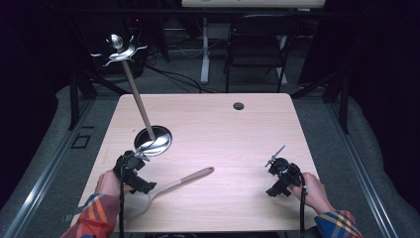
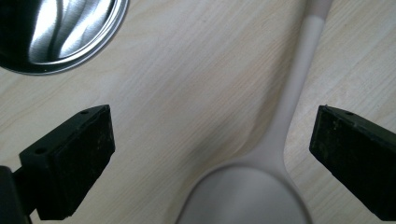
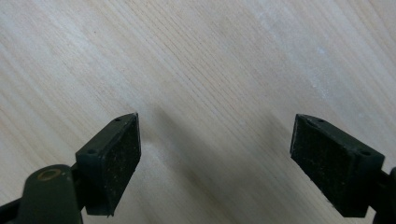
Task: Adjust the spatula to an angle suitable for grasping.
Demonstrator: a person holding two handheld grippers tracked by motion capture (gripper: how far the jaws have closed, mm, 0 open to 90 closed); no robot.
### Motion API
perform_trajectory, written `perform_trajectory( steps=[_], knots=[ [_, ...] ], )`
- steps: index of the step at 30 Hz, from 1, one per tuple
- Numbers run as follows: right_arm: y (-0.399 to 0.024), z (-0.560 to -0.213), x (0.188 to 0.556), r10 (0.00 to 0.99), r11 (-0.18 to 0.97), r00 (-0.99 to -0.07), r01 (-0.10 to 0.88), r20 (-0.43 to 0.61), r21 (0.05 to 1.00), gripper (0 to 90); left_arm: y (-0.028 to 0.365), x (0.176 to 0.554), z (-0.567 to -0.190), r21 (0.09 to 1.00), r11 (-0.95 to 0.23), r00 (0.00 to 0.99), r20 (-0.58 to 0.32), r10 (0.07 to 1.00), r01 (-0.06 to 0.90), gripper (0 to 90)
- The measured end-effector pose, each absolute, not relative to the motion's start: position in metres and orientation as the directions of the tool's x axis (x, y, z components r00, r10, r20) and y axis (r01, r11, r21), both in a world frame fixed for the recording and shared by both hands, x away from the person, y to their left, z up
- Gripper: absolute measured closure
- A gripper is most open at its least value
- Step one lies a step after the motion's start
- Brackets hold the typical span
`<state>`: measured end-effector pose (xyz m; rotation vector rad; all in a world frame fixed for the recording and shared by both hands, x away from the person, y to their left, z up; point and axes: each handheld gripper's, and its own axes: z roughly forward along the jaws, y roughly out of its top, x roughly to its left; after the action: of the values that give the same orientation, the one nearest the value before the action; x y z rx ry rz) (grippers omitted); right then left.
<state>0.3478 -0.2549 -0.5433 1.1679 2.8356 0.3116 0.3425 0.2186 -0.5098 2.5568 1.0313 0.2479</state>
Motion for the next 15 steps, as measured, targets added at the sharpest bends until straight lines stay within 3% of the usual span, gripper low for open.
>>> perform_trajectory(
  steps=[15],
  knots=[
    [-0.258, -0.544, 0.347, 0.716, 0.683, -0.698, 0.708, 0.026, 0.181, 16.0, 0.199, 0.346, -0.508, 0.38, -0.699, 0.756, -0.004, 0.654, 0.606, 0.0]
  ],
)
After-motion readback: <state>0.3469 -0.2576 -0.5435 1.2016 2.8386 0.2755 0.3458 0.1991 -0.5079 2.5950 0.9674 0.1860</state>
